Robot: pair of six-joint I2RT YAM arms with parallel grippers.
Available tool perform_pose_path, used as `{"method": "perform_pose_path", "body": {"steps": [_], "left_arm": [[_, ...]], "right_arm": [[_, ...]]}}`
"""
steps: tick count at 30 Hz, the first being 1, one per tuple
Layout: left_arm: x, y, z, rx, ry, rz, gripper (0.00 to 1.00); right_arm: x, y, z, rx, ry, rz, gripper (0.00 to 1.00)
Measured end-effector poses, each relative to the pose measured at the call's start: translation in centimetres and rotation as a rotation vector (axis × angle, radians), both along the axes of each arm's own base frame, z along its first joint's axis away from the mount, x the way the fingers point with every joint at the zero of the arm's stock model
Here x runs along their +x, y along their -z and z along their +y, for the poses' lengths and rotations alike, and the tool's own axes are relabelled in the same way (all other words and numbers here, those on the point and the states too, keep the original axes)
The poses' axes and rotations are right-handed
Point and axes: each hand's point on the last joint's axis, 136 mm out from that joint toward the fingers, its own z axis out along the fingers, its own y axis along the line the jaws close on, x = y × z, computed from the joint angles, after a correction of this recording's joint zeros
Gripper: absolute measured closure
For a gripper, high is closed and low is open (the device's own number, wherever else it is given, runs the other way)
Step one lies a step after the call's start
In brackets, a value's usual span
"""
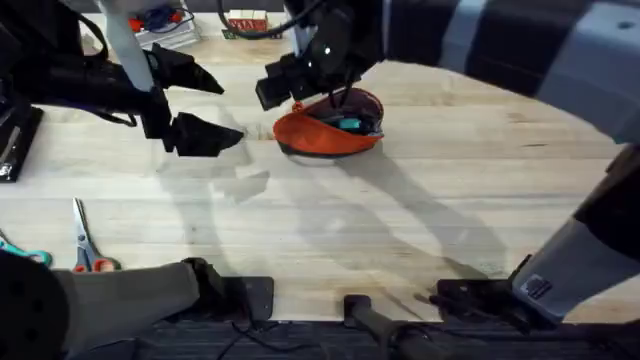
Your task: Unzip the bag, pick up the pens from the table one at a time and place them inside, then zip the bag closed.
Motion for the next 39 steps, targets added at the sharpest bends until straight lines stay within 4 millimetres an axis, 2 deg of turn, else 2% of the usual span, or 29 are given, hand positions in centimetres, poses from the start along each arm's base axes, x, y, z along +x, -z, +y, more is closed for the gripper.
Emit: {"method": "perform_pose_path", "body": {"steps": [3,9,14,22,26,32,35,39], "left_arm": [[0.0,0.0,0.0,0.0,0.0,0.0,0.008],[0.0,0.0,0.0,0.0,0.0,0.0,0.008],[0.0,0.0,0.0,0.0,0.0,0.0,0.008],[0.0,0.0,0.0,0.0,0.0,0.0,0.009],[0.0,0.0,0.0,0.0,0.0,0.0,0.008],[0.0,0.0,0.0,0.0,0.0,0.0,0.008],[0.0,0.0,0.0,0.0,0.0,0.0,0.008],[0.0,0.0,0.0,0.0,0.0,0.0,0.008]], "right_arm": [[-0.2,1.0,0.3,-0.015,-0.007,0.016,0.01],[-0.9,1.3,0.6,-0.025,-0.021,0.026,0.01],[-1.2,2.2,0.6,-0.046,-0.023,0.049,0.078],[-1.5,2.6,1.0,-0.043,-0.032,0.057,0.36],[-1.7,2.6,1.3,-0.036,-0.038,0.062,0.593],[-1.8,2.6,1.2,-0.039,-0.039,0.064,0.849],[-1.6,2.7,1.1,-0.042,-0.033,0.062,0.948],[-1.6,2.7,1.0,-0.044,-0.031,0.061,0.967]]}}
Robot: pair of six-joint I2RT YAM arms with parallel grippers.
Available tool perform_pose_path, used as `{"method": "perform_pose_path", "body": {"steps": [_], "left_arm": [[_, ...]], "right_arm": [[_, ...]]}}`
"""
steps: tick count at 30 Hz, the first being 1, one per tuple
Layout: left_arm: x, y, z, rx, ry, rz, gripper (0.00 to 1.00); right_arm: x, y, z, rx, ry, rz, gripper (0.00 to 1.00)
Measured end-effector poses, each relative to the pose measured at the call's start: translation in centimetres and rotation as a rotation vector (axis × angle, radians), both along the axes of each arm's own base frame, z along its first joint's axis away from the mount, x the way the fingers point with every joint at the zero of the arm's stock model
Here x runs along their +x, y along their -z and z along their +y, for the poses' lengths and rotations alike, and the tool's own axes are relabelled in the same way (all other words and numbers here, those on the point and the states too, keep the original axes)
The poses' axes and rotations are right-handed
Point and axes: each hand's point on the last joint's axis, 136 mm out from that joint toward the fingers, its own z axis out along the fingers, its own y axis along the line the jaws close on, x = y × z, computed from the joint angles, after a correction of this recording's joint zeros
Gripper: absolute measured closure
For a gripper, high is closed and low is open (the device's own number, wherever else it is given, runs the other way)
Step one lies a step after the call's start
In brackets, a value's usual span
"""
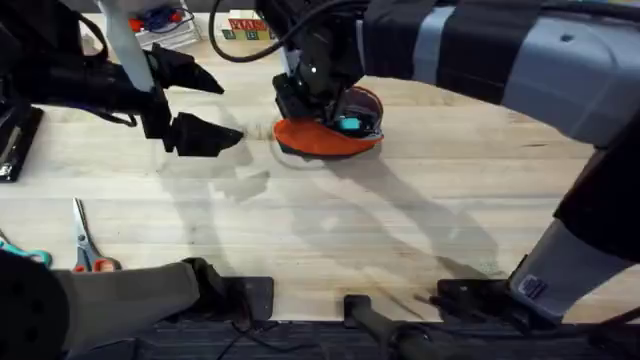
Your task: Unzip the bag, pick up the pens from the table one at a time and place them inside, then zip the bag closed.
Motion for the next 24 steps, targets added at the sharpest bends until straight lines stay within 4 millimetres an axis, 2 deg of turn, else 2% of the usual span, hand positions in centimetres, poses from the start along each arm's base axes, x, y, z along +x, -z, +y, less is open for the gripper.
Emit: {"method": "perform_pose_path", "body": {"steps": [8,12,19,24], "left_arm": [[0.0,0.0,0.0,0.0,0.0,0.0,0.009],[0.0,0.0,0.0,0.0,0.0,0.0,0.008],[0.0,0.0,0.0,0.0,0.0,0.0,0.008],[0.0,0.0,0.0,0.0,0.0,0.0,0.008]], "right_arm": [[0.0,-0.1,0.0,0.0,0.0,-0.001,0.969],[0.3,-1.0,0.2,0.005,0.001,-0.009,0.969],[0.7,-2.9,-0.9,-0.052,0.029,-0.033,0.969],[1.1,-3.4,-1.0,-0.057,0.038,-0.054,0.969]]}}
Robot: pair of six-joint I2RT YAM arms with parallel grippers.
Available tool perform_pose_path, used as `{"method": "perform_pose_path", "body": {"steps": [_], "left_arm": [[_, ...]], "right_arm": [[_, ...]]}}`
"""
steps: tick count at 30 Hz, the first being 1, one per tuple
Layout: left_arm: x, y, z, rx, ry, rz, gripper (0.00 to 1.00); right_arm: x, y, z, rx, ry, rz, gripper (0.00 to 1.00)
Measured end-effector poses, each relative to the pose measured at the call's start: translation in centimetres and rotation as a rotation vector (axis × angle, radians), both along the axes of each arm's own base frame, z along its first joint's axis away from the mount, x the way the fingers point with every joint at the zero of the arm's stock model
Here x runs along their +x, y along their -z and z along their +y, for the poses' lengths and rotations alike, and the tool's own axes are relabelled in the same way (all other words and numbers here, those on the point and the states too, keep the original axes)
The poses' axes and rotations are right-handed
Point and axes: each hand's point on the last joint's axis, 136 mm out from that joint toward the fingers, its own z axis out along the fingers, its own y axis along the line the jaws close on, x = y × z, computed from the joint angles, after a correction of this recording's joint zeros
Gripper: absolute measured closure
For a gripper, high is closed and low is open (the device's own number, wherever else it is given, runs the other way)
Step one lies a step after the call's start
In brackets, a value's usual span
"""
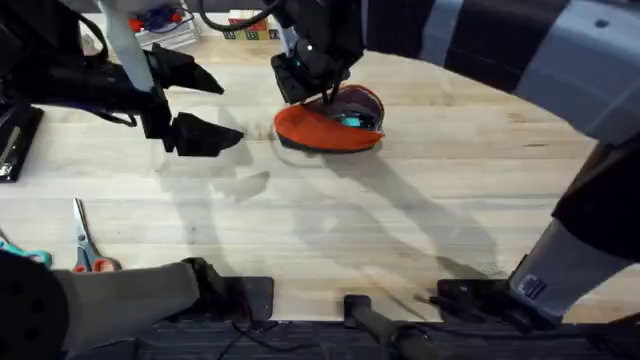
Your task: Unzip the bag, pick up the pens from the table one at a time and place them inside, then zip the bag closed.
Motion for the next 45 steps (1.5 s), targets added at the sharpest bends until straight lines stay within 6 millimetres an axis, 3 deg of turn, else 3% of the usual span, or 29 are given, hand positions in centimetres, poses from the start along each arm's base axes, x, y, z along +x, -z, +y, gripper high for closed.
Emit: {"method": "perform_pose_path", "body": {"steps": [12,19,30,45], "left_arm": [[0.2,0.0,0.1,0.004,0.0,-0.011,0.008],[1.7,-0.3,0.5,0.027,0.006,-0.099,0.008],[2.9,-2.1,-0.3,-0.027,0.078,-0.271,0.009],[5.4,1.1,-1.1,-0.296,0.132,-0.297,0.007]], "right_arm": [[0.2,-0.1,-0.1,-0.007,0.006,-0.01,0.969],[0.2,-0.1,-0.1,-0.007,0.006,-0.01,0.969],[0.2,-0.1,-0.1,-0.007,0.006,-0.011,0.97],[0.2,-0.1,-0.1,-0.007,0.006,-0.011,0.97]]}}
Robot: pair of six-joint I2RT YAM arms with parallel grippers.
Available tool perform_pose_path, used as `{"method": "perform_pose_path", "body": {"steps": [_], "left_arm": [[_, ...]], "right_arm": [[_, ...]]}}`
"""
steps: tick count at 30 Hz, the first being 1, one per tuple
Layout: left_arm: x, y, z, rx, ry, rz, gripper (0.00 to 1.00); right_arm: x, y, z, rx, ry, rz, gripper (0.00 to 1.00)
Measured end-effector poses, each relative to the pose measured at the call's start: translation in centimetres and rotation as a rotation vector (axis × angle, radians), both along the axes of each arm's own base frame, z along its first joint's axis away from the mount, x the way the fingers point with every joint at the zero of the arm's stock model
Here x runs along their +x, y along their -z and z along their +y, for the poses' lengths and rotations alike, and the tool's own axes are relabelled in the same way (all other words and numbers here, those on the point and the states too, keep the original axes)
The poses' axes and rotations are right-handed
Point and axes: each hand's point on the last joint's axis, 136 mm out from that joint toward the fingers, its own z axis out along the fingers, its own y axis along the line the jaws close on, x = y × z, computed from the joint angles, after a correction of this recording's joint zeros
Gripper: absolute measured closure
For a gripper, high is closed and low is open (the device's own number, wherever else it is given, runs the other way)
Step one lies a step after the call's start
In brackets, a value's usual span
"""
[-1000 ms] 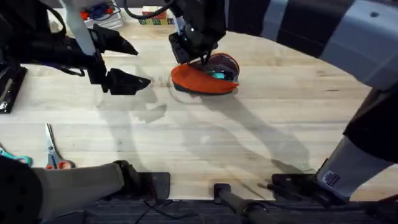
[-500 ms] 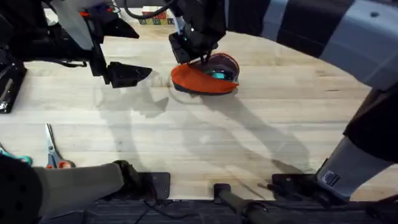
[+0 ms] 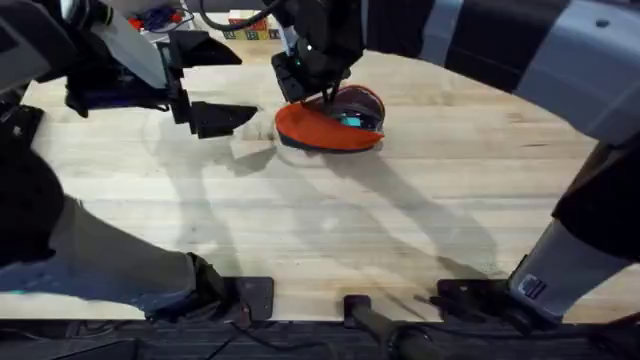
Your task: Unzip the bag, pick up the pens from the table one at a time and place them inside, then zip the bag closed.
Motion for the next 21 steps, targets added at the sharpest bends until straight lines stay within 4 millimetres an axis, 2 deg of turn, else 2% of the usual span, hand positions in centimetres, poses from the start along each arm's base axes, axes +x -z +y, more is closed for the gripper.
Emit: {"method": "perform_pose_path", "body": {"steps": [8,21], "left_arm": [[1.2,1.9,-0.5,-0.073,0.022,-0.006,0.007],[1.6,3.9,-5.1,-0.089,0.161,-0.02,0.007]], "right_arm": [[0.0,0.0,0.0,0.0,0.0,-0.001,0.97],[0.0,0.0,0.0,0.0,0.0,-0.001,0.97]]}}
